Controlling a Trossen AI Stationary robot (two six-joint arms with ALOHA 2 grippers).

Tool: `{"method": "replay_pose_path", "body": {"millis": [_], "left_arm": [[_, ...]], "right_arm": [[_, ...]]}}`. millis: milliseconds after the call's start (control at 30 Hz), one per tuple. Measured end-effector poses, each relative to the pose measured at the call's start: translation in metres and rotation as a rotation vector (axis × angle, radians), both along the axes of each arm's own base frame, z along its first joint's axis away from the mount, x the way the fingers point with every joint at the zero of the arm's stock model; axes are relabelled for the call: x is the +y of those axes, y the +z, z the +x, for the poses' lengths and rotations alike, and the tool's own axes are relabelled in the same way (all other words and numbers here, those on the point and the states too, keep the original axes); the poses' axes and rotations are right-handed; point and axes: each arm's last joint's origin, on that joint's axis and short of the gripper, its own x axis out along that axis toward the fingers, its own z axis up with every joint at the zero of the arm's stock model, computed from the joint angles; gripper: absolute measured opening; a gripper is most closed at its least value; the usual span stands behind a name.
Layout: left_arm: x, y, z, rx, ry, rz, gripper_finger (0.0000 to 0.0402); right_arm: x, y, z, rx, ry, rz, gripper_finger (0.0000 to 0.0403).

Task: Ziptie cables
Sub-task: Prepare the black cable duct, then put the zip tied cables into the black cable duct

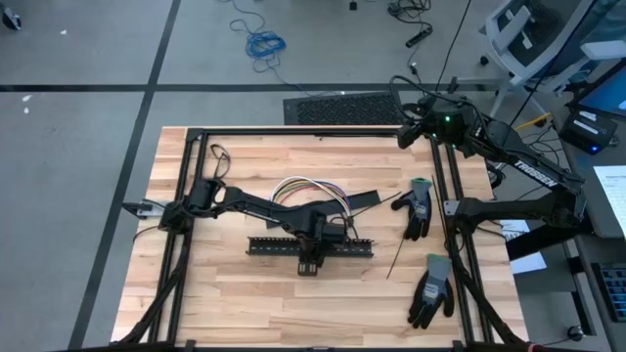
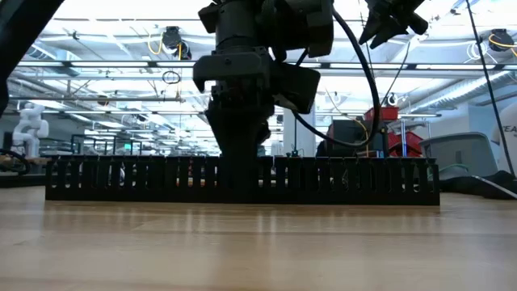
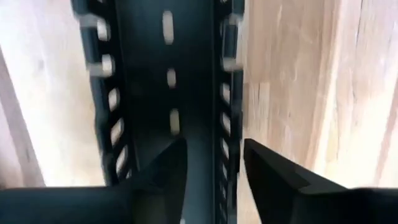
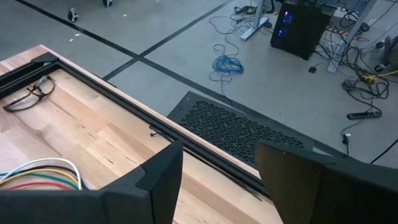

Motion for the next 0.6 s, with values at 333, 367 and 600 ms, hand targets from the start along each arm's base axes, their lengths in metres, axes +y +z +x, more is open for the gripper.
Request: {"method": "replay_pose_path", "body": {"millis": [333,367,600], "left_arm": [[0.061,0.106,-0.022,-0.095,-0.064,0.148,0.0185],[0.070,0.122,-0.029,-0.141,-0.024,0.163,0.0185],[0.115,0.204,-0.093,-0.384,0.151,0.449,0.0185]], "right_arm": [[0.007,-0.001,0.006,-0.023,0.239,0.075,0.0194],[0.010,-0.003,0.010,-0.030,0.293,0.106,0.0194],[0.050,-0.037,0.066,0.154,0.554,0.261,0.0194]]}}
